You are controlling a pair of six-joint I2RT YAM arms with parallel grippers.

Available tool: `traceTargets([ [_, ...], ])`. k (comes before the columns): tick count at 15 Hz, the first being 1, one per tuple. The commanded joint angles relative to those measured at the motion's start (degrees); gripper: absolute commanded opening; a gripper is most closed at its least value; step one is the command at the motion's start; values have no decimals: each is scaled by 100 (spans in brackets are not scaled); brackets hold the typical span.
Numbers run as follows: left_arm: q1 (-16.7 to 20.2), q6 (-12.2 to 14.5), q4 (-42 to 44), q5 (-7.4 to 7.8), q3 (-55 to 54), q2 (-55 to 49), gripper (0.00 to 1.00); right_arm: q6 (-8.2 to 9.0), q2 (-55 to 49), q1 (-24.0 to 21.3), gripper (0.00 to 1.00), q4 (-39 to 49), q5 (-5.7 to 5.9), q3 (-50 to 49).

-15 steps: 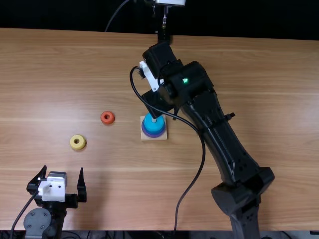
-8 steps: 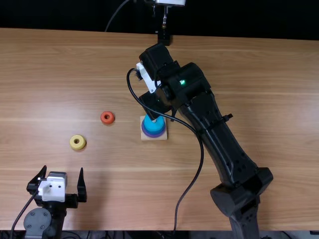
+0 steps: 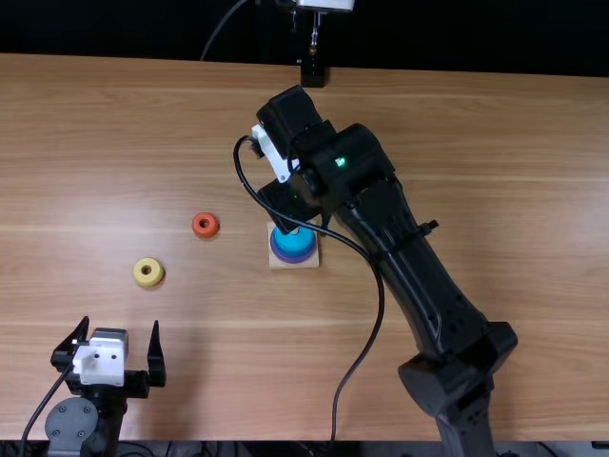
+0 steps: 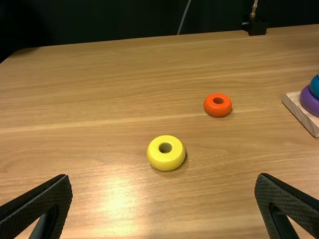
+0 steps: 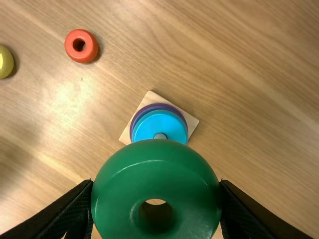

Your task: Build the Hanoi tower: stack the rings onto the peg from bottom to top in this color order: purple, dark blue, light blue, dark green, light green, yellow, orange.

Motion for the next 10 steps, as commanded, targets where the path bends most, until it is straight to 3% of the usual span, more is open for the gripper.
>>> traceTargets([
  [1, -27, -11, -459, 43, -604, -67, 100, 31, 161, 66, 0, -6, -19, 179],
  [10, -27, -11, -459, 43, -604, -67, 100, -32, 266, 30, 0, 5, -9, 196],
])
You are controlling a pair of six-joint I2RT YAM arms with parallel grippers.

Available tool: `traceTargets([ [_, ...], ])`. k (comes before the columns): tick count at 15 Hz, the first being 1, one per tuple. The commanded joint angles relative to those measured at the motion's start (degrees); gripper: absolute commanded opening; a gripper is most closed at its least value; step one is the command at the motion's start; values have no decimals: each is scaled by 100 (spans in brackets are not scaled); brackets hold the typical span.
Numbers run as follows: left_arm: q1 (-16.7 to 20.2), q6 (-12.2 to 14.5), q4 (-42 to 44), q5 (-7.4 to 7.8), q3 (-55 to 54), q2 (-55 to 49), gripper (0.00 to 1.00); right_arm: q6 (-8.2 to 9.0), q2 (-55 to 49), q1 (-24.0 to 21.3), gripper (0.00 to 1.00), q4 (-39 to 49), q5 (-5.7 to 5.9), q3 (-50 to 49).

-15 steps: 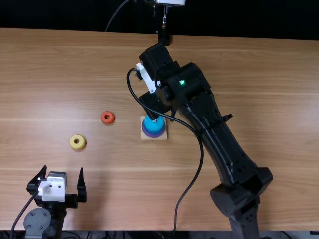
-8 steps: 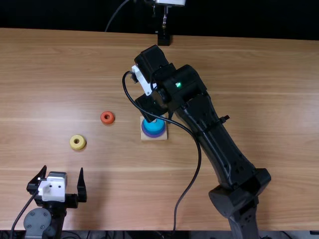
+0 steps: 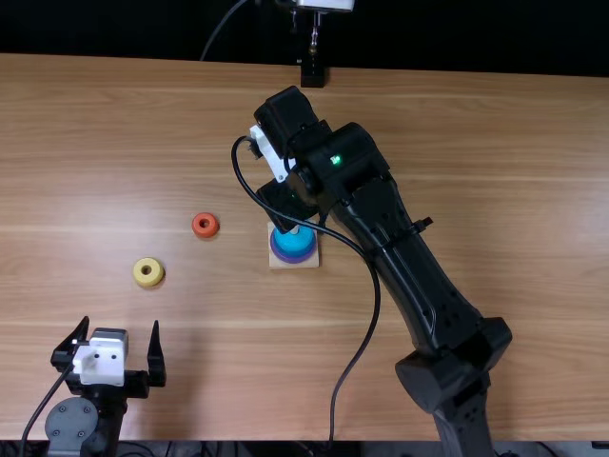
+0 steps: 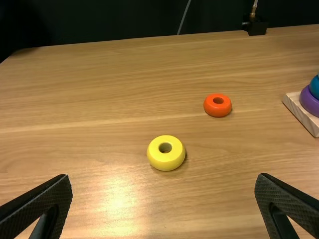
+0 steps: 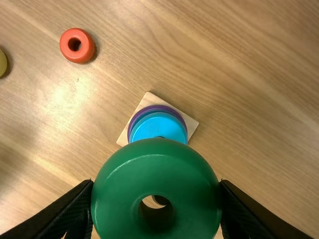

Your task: Build the Hanoi tower: stack the rings onto the peg from bottom to top in this color order: purple, dark blue, light blue, dark green, light green, yellow, orange.

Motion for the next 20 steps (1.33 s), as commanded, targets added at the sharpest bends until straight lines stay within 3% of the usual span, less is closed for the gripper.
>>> traceTargets([
  [1, -27, -13, -459, 43, -607, -69, 100, -19, 135, 30, 0, -24, -15, 159],
  [20, -27, -13, -459, 43, -607, -69, 100, -40, 73, -154, 0, -24, -5, 168],
])
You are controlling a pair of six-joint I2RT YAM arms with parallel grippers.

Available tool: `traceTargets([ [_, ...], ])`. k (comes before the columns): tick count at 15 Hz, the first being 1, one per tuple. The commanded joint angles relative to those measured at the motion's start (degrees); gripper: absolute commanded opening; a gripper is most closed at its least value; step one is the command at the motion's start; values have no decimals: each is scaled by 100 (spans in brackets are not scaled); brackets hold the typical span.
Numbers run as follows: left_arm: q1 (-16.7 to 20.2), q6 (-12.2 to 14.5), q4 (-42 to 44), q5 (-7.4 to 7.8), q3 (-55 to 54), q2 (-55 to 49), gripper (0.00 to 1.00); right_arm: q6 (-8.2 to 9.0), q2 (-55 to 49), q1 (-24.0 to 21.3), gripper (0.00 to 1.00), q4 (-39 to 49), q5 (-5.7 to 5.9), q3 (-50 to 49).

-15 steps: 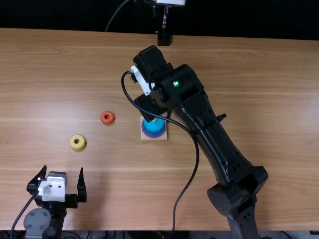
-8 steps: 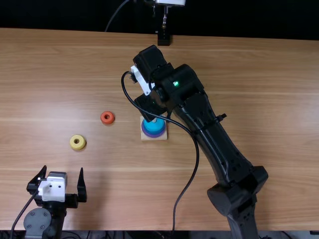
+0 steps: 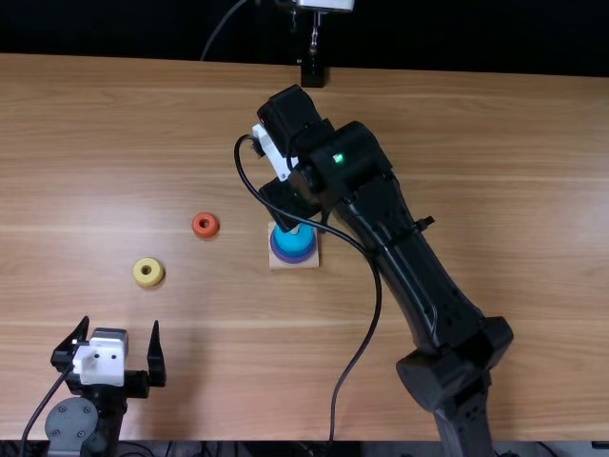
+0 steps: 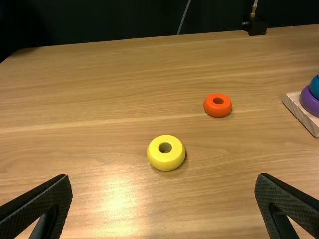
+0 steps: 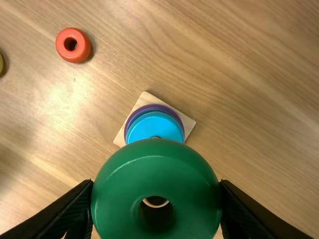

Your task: Build the Hanoi tower: stack the rings onto the peg from bottom to top in this color order: purple, dark blue, light blue, dark green, light green, yellow, orange.

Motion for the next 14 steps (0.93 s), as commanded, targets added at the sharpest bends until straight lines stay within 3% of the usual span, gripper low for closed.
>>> traceTargets([
  [1, -27, -13, -459, 43, -604, -69, 100, -23, 73, -76, 0, -13, -3, 168],
  [14, -27, -13, -459, 43, -604, -69, 100, -2, 135, -76, 0, -45, -13, 80],
])
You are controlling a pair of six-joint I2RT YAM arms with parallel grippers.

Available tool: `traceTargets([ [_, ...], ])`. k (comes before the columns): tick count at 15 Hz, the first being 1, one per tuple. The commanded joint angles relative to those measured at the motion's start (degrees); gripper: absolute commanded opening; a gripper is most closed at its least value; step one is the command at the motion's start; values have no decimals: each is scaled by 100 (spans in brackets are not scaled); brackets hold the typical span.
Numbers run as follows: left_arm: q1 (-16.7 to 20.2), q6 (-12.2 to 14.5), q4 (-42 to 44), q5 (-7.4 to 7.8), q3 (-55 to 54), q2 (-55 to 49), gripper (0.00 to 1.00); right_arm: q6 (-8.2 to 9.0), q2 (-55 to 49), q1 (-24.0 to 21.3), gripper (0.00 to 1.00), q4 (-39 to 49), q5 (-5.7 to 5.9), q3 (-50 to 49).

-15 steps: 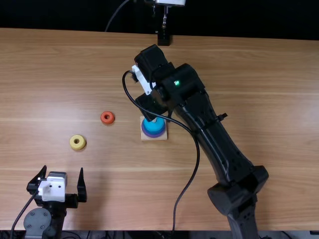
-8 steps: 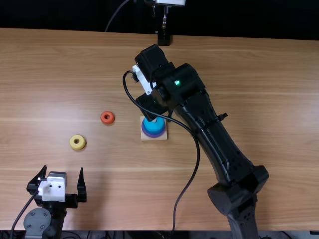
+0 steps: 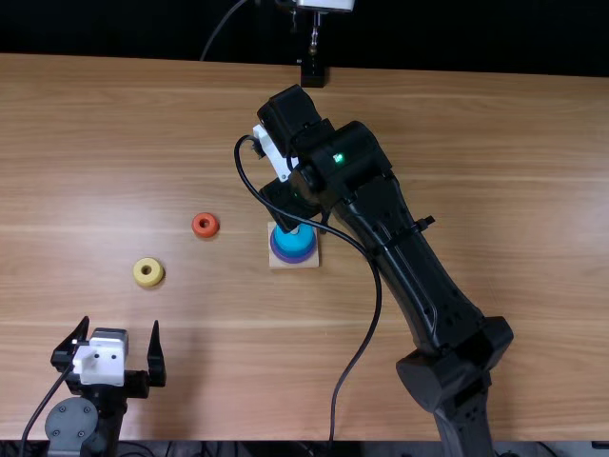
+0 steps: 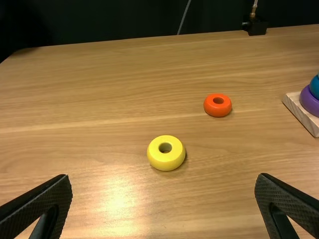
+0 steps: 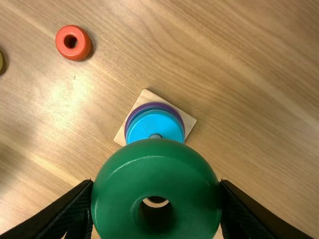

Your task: Build the Hanoi tower: stack the rings onto the peg from bottom to top in this color order: purple, dark blue, light blue, dark green, light green, yellow, orange.

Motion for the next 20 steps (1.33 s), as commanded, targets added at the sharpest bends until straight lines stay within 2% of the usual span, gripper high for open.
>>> traceTargets([
  [1, -27, -11, -459, 41, -607, -67, 100, -6, 131, -73, 0, -18, -13, 80],
  [9, -27, -11, -459, 41, -607, -67, 100, 36, 192, -73, 0, -7, -13, 71],
  [11, -27, -11, -459, 41, -607, -67, 100, 46, 192, -73, 20, -39, -13, 63],
  [13, -27, -11, -459, 41, -607, -67, 100, 57, 201, -73, 23, -60, -13, 54],
  [14, -27, -11, -459, 41, -607, -67, 100, 57, 201, -73, 33, -60, -13, 54],
  [15, -27, -11, -459, 41, -607, -67, 100, 57, 201, -73, 51, -71, -13, 54],
  [16, -27, -11, -459, 41, -607, -67, 100, 57, 201, -73, 78, -81, -13, 54],
  [17, -27, -11, -459, 41, -607, -67, 100, 57, 201, -73, 100, -81, -13, 45],
  [20, -27, -11, -459, 41, -607, -67, 100, 57, 192, -73, 100, -81, -3, 54],
])
